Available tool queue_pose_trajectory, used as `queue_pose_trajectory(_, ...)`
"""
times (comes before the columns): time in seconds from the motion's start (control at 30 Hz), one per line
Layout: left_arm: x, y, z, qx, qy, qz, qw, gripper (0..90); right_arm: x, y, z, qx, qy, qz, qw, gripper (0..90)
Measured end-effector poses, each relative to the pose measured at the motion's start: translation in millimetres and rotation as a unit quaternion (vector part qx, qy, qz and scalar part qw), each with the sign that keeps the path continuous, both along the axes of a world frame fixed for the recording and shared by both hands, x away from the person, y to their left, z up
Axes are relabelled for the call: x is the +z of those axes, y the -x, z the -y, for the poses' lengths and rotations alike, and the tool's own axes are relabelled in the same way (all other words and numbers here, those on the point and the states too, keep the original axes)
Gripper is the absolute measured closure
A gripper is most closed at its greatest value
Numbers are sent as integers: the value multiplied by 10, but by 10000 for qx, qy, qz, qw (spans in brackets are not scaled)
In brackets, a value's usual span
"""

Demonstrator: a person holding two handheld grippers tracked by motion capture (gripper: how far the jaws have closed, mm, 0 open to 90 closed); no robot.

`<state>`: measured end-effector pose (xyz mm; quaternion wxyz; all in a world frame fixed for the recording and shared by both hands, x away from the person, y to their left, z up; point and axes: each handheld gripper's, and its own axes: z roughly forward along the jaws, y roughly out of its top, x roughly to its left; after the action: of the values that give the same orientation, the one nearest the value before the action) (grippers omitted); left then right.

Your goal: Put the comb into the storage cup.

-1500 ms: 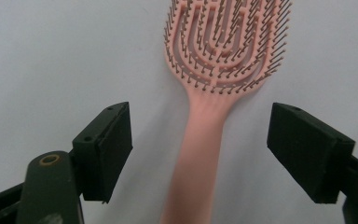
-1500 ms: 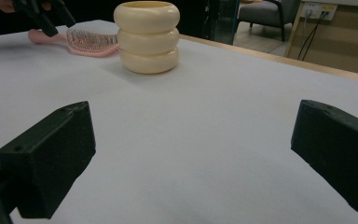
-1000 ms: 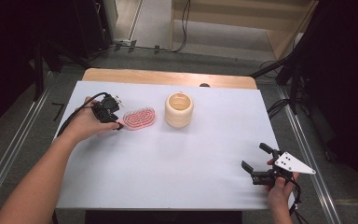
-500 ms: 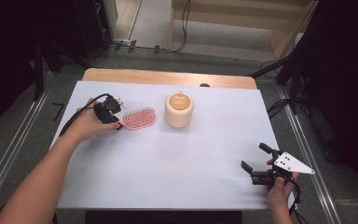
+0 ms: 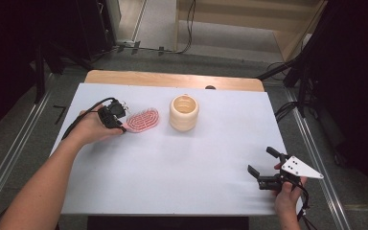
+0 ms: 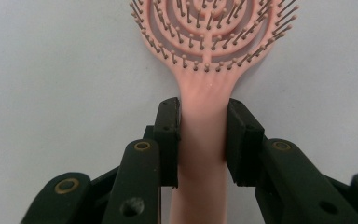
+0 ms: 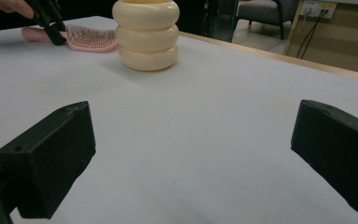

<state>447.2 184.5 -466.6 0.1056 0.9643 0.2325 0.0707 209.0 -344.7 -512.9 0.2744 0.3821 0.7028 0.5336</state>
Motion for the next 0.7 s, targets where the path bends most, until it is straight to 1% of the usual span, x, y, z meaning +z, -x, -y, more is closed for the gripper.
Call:
queue_pose_trajectory(0.07,4,2,9,10,-37,3,10000,695,0,-1,2,-15,-6,4,10000,0)
queue_pose_trajectory(0.17,9,29,31,32,-108,79,9999,697,-1,-3,4,-20,-5,10,10000,0)
queue_pose_trajectory(0.23,12,48,33,53,-92,119,9999,697,-1,-5,3,-12,-6,11,10000,0)
queue_pose_trajectory(0.37,25,63,12,90,14,79,9999,698,-1,-4,2,-13,-5,8,10000,0)
queue_pose_trajectory(0.57,44,114,-15,154,235,122,9995,698,-1,-5,3,-14,-5,10,10000,0)
queue_pose_trajectory(0.6,53,119,-23,165,247,106,9995,698,-1,-4,4,-24,-2,9,10000,0)
queue_pose_trajectory(0.67,58,138,-37,186,328,175,9991,698,-1,-4,4,-25,-6,7,10000,0)
queue_pose_trajectory(0.7,61,148,-42,189,330,199,9991,698,-1,-3,4,-22,-10,4,10000,0)
